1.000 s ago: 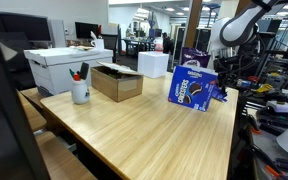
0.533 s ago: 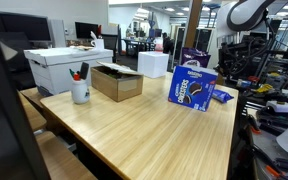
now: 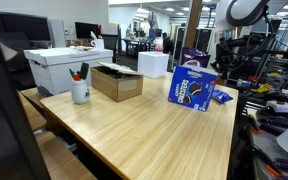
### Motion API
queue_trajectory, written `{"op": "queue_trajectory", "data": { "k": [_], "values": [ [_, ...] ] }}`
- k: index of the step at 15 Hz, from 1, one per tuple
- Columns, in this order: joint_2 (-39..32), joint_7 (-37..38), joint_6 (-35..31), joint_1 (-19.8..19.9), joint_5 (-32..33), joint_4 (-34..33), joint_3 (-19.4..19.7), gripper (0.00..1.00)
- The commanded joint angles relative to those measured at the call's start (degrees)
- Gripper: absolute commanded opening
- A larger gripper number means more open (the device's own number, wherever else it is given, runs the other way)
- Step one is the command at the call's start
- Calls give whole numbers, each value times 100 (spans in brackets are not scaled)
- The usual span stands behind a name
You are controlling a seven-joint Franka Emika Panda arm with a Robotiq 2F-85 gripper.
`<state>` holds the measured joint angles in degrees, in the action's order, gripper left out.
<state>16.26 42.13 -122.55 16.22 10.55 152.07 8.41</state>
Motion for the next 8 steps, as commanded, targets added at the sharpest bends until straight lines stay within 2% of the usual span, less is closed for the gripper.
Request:
{"op": "queue_trajectory", "data": {
  "k": [1,2,3,6,7,8],
  "values": [
    [-137,26,-523,54,90,277,-42,42],
    [-195,44,-710,68,123,389,-40,48],
    [-321,179,-990,102,235,563,-71,59],
    [-562,392,-1383,122,463,780,-85,81],
    [-820,449,-1450,95,530,674,-77,92],
    [-895,485,-1510,70,569,696,-46,98]
  ]
}}
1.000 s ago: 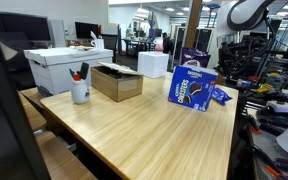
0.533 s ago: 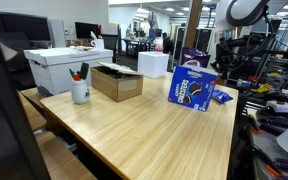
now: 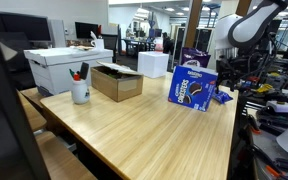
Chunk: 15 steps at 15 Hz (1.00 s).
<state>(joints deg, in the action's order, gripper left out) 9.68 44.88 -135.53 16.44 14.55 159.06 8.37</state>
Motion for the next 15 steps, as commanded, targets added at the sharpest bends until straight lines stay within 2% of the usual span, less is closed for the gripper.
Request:
{"op": "queue_trajectory", "data": {
  "k": [1,5,6,7,9,15],
  "values": [
    [-333,210,-251,29,178,-11,-18,100],
    [-614,261,-296,-67,234,-21,12,100],
    [-691,257,-290,-94,266,-25,26,75],
    [-728,257,-286,-106,290,-28,34,73],
    [-781,263,-271,-132,344,-31,52,58],
    [-748,293,-168,-209,289,-79,78,25]
  ]
}}
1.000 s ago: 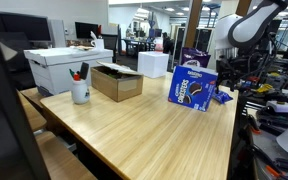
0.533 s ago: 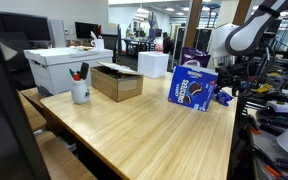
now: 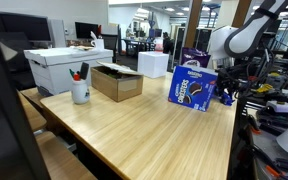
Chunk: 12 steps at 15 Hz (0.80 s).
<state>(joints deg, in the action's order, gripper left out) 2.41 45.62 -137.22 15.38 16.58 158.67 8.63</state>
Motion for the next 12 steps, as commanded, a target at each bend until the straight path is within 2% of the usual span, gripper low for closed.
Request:
{"op": "queue_trajectory", "data": {
  "k": [1,3,5,12],
  "values": [
    [56,212,41,-115,65,-61,45,18],
    [162,166,117,-126,9,-108,48,8],
    [272,96,263,-138,-8,-185,52,4],
    [1009,217,827,-74,200,-368,-79,4]
  ]
}}
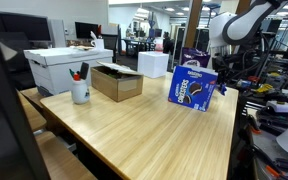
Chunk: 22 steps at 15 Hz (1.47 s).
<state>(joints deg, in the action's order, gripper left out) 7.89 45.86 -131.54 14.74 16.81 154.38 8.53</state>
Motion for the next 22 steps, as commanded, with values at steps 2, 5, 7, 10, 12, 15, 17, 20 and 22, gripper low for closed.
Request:
{"op": "queue_trajectory", "data": {
  "k": [2,5,7,10,12,15,17,20,22],
  "values": [
    [716,229,393,6,222,40,-152,4],
    [1110,340,579,13,277,5,-329,4],
    [1341,428,695,5,345,-34,-498,4],
    [1695,532,881,-61,360,-96,-801,4],
    [1998,585,989,-136,393,-136,-1122,4],
    [2266,622,1053,-274,446,-182,-1473,4],
    [2431,608,1093,-412,445,-212,-1684,4],
    [2688,417,1224,-707,311,-252,-1895,4],
    [2720,325,1276,-805,249,-270,-1902,4]
  ]
}}
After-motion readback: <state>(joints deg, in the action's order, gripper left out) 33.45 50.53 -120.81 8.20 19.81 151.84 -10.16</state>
